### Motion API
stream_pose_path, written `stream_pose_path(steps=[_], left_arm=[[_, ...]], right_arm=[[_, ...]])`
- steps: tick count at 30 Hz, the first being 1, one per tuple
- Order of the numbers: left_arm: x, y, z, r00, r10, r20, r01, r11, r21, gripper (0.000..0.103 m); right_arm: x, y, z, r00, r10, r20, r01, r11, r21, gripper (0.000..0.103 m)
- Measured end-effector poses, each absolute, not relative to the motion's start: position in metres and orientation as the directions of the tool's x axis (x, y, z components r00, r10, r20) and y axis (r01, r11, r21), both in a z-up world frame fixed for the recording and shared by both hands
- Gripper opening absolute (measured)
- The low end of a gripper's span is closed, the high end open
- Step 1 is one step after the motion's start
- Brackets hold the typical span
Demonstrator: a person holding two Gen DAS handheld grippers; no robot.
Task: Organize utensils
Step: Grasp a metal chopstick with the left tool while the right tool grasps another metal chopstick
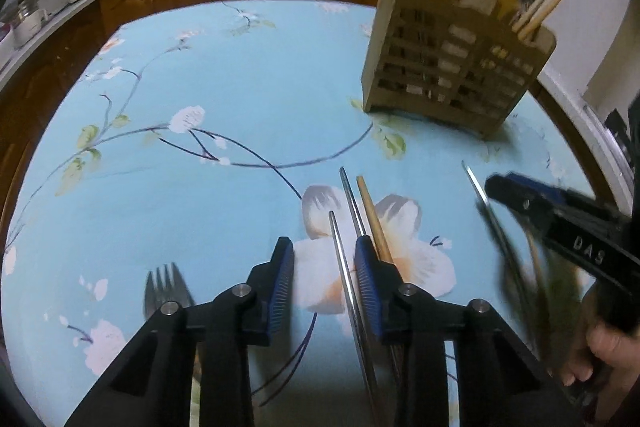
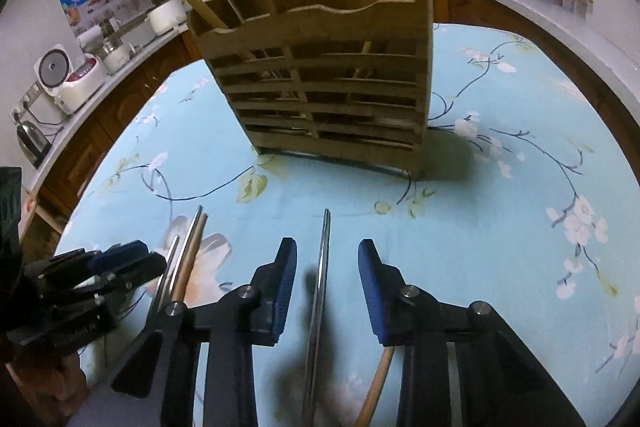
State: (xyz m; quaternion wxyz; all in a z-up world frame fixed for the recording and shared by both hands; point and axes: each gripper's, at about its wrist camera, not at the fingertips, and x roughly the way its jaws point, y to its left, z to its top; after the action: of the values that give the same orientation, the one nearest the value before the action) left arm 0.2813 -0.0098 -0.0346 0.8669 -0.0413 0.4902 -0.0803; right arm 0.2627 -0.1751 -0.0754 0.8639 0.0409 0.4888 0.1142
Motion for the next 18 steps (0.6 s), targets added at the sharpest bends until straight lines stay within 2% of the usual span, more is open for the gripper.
stream_pose_path(steps=[5,7,9,11,18], left_arm=[[0.284,-0.025,-0.039,0.528,-0.123,-0.84,0.139,0.989,-0.057,0.024],[0.284,-0.03,-0.04,0.532,-0.12,-0.838,0.162,0.986,-0.039,0.017],[0.286,-0.031,-0.041,0.529,-0.136,-0.838,0.176,0.983,-0.049,0.011],[0.287,-0.032,-0.041,0.528,-0.145,-0.836,0.182,0.982,-0.055,0.006],[0.285,-0.016,-0.038,0.524,-0.2,-0.828,0.16,0.978,-0.135,0.002]], right_arm=[[0.267,-0.162,-0.085,0.48,0.193,-0.856,-0.196,0.974,0.11,0.027],[0.268,-0.159,-0.085,0.483,0.168,-0.859,-0.203,0.976,0.077,0.021],[0.27,-0.161,-0.085,0.486,0.164,-0.858,-0.207,0.976,0.07,0.01],[0.271,-0.162,-0.084,0.484,0.169,-0.858,-0.208,0.975,0.075,0.006],[0.26,-0.172,-0.073,0.497,0.231,-0.836,-0.194,0.969,0.152,0.005]])
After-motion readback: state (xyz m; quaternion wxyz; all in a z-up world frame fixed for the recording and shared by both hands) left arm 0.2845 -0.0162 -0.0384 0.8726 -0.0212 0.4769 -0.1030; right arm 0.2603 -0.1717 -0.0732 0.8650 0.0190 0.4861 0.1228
